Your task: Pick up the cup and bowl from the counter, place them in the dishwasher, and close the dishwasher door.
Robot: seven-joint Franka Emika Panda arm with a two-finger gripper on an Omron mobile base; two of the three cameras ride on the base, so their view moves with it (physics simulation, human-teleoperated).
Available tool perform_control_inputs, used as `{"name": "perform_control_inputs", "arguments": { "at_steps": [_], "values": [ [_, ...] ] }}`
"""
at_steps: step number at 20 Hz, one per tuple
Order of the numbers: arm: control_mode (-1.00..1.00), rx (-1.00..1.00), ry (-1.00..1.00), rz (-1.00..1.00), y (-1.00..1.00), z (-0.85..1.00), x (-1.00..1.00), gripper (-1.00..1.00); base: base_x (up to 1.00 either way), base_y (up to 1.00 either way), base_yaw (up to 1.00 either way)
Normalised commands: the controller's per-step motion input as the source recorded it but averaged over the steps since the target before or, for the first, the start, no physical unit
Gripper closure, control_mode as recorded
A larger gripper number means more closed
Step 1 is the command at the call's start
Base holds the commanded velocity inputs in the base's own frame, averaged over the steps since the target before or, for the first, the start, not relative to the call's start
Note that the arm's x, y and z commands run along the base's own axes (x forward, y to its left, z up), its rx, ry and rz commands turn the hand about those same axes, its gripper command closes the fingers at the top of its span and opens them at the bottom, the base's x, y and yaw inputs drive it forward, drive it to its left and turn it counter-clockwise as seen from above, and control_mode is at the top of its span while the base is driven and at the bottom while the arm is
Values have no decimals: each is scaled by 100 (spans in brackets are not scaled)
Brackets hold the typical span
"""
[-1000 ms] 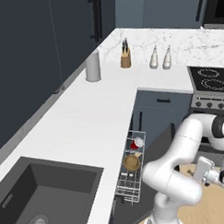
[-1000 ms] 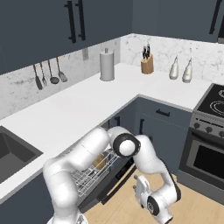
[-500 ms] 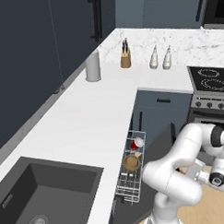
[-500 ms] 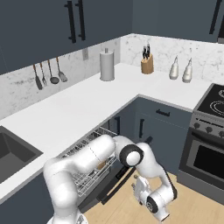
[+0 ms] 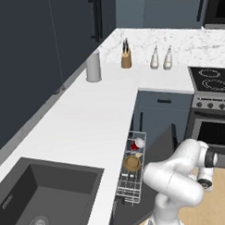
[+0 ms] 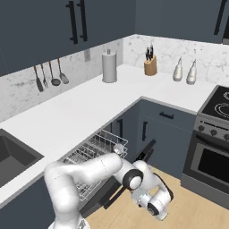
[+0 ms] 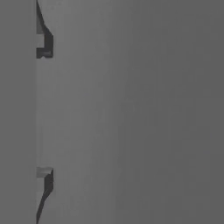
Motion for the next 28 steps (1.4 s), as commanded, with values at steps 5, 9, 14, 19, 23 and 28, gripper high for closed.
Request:
{"name": "perform_control_inputs", "arguments": {
  "at_steps": [5,9,14,19,23,28],
  "values": [
    [-100,17,-50,26,83,-21,16,-100,0,0,0],
    [-100,52,-48,49,45,-10,-1,-100,0,0,0],
    [-100,56,-25,53,48,19,0,-100,0,0,0],
    [-100,42,-35,32,77,24,-39,-100,0,0,0],
    [-100,17,-40,-35,96,24,-90,-100,0,0,0],
    [-100,11,-25,-58,100,14,-53,-100,0,0,0]
  ]
}}
